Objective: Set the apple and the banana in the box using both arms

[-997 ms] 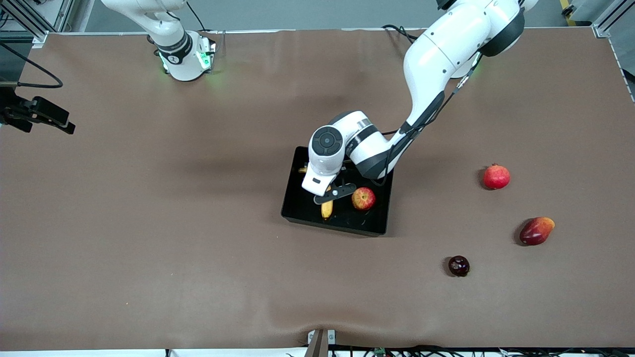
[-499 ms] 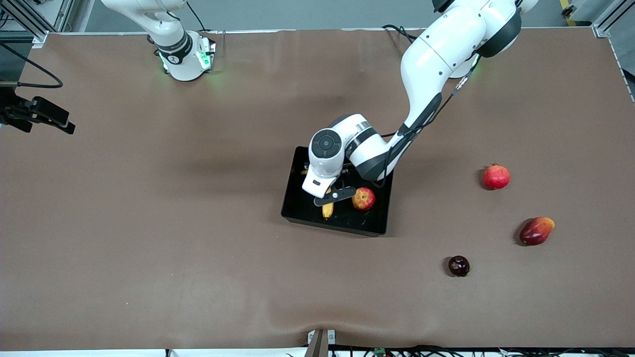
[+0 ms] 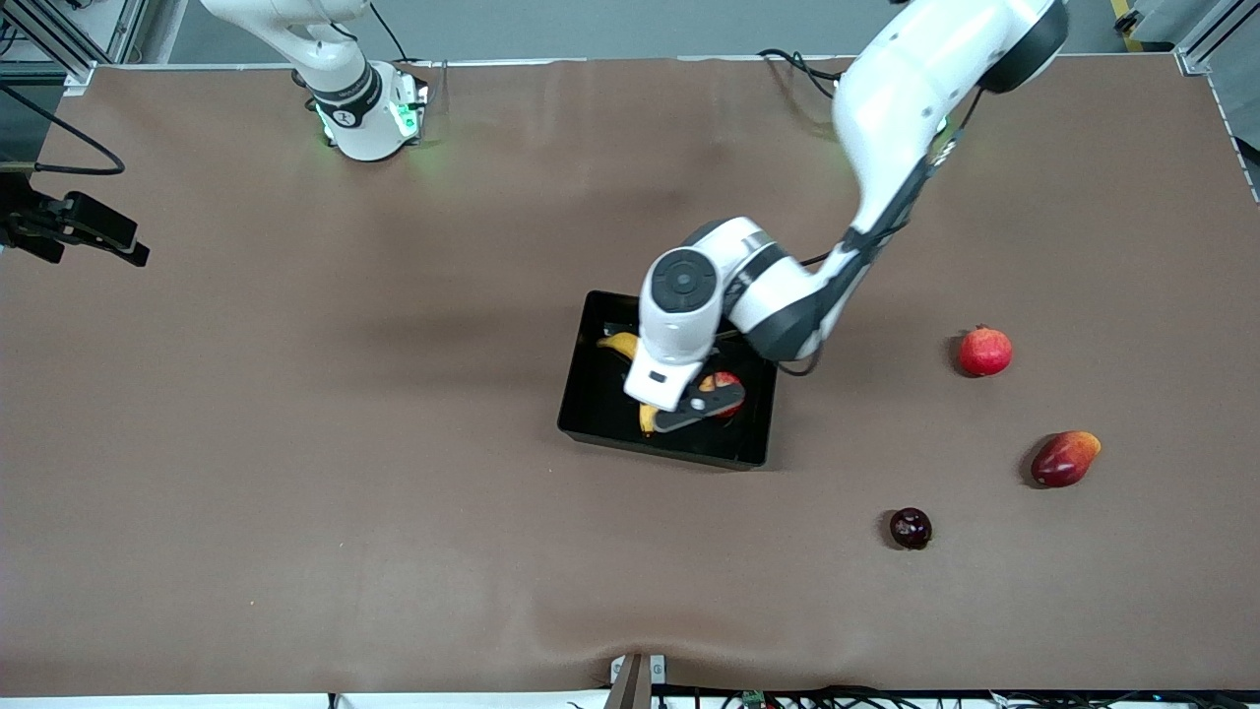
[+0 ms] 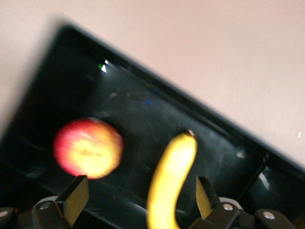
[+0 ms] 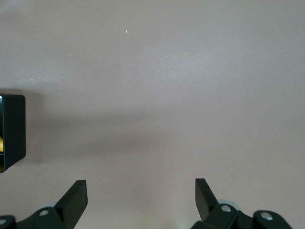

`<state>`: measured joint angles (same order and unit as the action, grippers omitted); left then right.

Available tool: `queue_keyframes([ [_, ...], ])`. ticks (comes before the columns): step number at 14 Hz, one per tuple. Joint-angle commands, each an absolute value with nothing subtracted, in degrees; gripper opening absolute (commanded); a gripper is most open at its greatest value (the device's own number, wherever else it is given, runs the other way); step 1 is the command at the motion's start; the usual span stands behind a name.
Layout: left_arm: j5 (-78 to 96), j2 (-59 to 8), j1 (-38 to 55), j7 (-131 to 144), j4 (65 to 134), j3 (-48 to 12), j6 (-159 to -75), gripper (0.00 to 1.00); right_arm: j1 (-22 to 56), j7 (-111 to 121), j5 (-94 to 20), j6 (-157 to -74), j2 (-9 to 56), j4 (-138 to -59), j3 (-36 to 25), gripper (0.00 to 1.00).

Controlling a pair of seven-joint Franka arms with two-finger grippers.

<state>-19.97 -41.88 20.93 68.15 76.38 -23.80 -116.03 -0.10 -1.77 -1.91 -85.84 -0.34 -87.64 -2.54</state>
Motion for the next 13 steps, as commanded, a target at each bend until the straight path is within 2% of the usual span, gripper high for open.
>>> queue_keyframes([
  [1,-19.9,-32.5,16.8,63.9,78.3,-24.1,-106.6,1.0,-0.2,-1.3,-1.7,-85.2,0.1,-86.6,-2.4,1.0],
  [4,-19.9,-24.8,11.7,61.2,78.4,-24.3,-98.8,1.0,-0.2,-1.3,-1.7,-85.2,0.1,-86.6,-2.4,1.0],
  [7,-13.8,-19.0,4.5,53.5,78.4,-24.3,-95.5,1.0,-0.2,-1.3,-1.7,-85.3,0.1,-86.6,-2.4,1.0],
  [13,-10.2,-12.0,-7.5,32.3,78.3,-24.1,-88.0,1.0,-0.1,-1.3,-1.7,-85.3,0.1,-86.6,-2.4,1.0],
])
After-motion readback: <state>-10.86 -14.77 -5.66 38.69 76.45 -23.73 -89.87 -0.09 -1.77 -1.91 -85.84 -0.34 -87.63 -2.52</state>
